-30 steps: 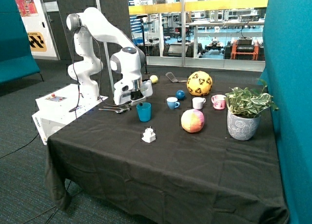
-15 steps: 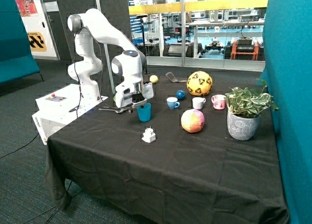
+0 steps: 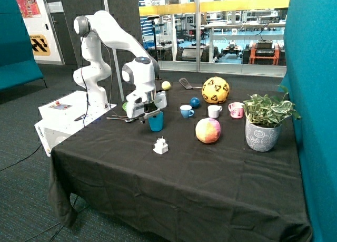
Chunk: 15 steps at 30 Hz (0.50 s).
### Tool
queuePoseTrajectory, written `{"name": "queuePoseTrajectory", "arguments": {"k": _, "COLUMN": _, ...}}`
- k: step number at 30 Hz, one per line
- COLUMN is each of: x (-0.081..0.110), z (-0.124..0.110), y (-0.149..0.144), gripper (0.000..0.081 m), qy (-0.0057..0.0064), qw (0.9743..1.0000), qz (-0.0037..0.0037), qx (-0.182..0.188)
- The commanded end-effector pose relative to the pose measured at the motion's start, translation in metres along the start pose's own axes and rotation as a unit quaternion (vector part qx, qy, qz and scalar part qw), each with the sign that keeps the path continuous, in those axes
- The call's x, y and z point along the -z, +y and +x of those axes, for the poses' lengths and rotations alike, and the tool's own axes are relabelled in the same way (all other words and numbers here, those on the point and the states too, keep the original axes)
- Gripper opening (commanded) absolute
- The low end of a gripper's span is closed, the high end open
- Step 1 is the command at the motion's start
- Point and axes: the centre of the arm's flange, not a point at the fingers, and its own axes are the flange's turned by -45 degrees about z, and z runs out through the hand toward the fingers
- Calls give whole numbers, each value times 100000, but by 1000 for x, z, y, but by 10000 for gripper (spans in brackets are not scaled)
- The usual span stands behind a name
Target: Set the table
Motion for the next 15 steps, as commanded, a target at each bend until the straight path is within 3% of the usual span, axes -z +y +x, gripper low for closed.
{"name": "queuePoseTrajectory", "arguments": {"k": 1, "x": -4, "z": -3, "y": -4, "gripper": 1, "qy": 173, "qw": 99999, "qz": -10, "qx": 437}}
{"name": "queuePoseTrajectory", "arguments": {"k": 15, "x": -6, "z": -6, "y": -4, "gripper": 0, "qy": 173, "qw": 99996, "qz": -11, "qx": 916}}
